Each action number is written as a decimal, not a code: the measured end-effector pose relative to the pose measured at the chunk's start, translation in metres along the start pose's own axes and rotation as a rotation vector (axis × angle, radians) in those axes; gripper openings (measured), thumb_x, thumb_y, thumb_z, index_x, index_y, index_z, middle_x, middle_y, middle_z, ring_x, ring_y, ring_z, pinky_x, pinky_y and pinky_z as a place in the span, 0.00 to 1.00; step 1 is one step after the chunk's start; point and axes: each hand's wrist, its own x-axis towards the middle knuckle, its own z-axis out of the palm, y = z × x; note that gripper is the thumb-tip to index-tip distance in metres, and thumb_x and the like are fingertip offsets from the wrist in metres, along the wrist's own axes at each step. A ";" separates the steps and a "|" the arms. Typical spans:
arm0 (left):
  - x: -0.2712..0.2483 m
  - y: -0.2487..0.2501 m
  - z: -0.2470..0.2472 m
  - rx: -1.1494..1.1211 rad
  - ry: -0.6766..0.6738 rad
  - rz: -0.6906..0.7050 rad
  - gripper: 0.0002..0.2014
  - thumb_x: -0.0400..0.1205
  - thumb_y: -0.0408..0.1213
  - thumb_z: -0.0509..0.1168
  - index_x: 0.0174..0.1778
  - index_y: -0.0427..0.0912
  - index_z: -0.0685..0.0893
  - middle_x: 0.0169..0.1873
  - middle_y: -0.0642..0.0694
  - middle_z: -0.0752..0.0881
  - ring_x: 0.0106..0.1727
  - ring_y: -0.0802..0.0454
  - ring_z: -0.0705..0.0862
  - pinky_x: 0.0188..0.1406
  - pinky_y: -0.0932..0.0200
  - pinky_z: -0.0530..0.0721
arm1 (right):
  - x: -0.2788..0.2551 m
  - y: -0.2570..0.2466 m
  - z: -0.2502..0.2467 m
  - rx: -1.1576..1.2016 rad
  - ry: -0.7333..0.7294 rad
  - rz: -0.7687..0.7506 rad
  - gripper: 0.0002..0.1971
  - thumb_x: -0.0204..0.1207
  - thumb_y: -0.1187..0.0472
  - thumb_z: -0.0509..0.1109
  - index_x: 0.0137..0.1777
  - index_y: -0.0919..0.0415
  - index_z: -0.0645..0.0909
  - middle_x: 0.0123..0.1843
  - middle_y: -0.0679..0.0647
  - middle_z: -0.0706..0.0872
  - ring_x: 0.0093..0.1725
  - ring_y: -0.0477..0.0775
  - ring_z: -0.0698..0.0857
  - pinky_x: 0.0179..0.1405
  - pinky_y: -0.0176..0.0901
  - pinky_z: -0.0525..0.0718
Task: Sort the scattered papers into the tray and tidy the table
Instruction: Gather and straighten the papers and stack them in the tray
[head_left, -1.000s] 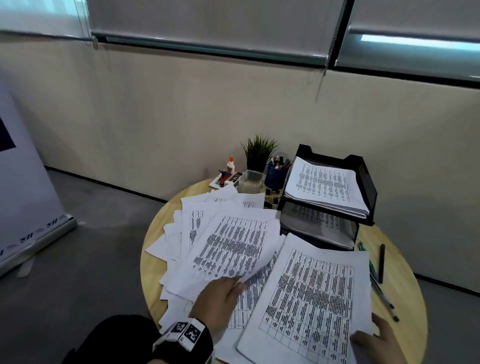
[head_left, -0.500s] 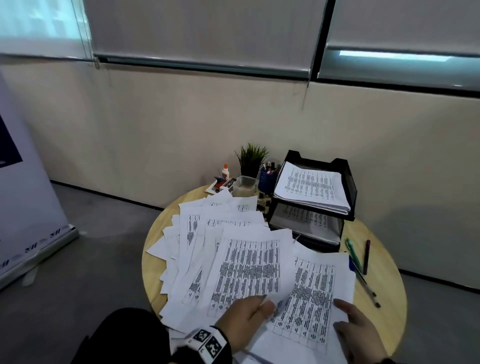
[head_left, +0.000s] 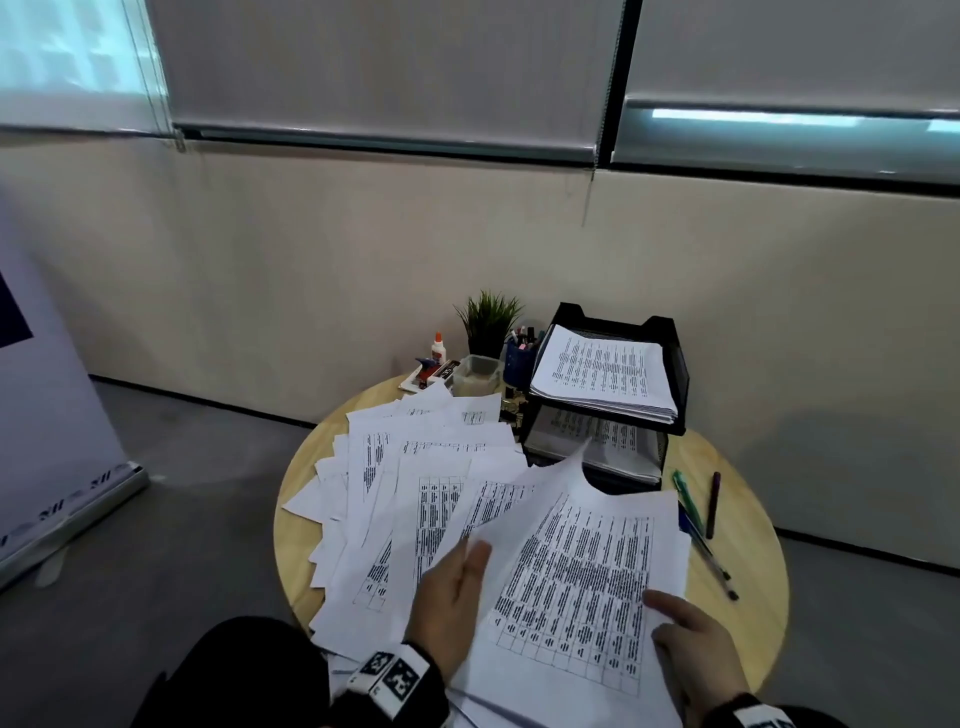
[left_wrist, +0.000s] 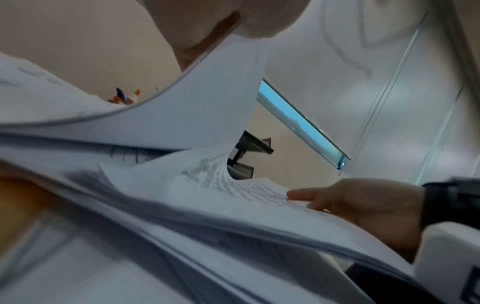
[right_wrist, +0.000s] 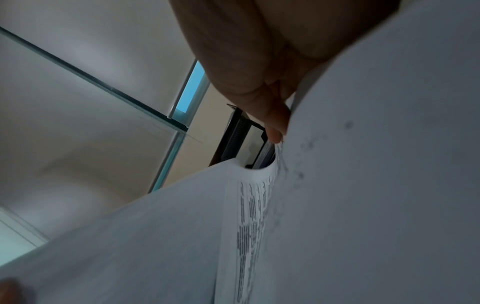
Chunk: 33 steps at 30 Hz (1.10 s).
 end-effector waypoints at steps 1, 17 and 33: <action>0.000 0.003 -0.003 -0.002 0.021 0.024 0.15 0.84 0.46 0.55 0.54 0.44 0.84 0.28 0.38 0.82 0.24 0.67 0.73 0.33 0.77 0.72 | 0.000 -0.002 -0.002 0.027 0.010 -0.010 0.21 0.72 0.81 0.57 0.55 0.63 0.85 0.29 0.63 0.84 0.26 0.53 0.71 0.31 0.41 0.67; -0.014 -0.013 0.029 0.194 -0.366 0.011 0.22 0.83 0.56 0.50 0.71 0.57 0.75 0.31 0.57 0.82 0.26 0.65 0.77 0.31 0.68 0.76 | 0.000 0.005 0.006 0.050 -0.033 0.071 0.17 0.72 0.77 0.58 0.50 0.65 0.85 0.47 0.70 0.87 0.42 0.65 0.83 0.45 0.49 0.79; -0.012 -0.009 0.054 0.308 -0.798 -0.198 0.23 0.78 0.62 0.60 0.63 0.54 0.83 0.63 0.56 0.84 0.64 0.61 0.81 0.72 0.55 0.75 | 0.013 0.024 0.009 0.115 -0.226 0.140 0.30 0.50 0.76 0.67 0.58 0.78 0.77 0.48 0.78 0.86 0.48 0.77 0.86 0.53 0.76 0.81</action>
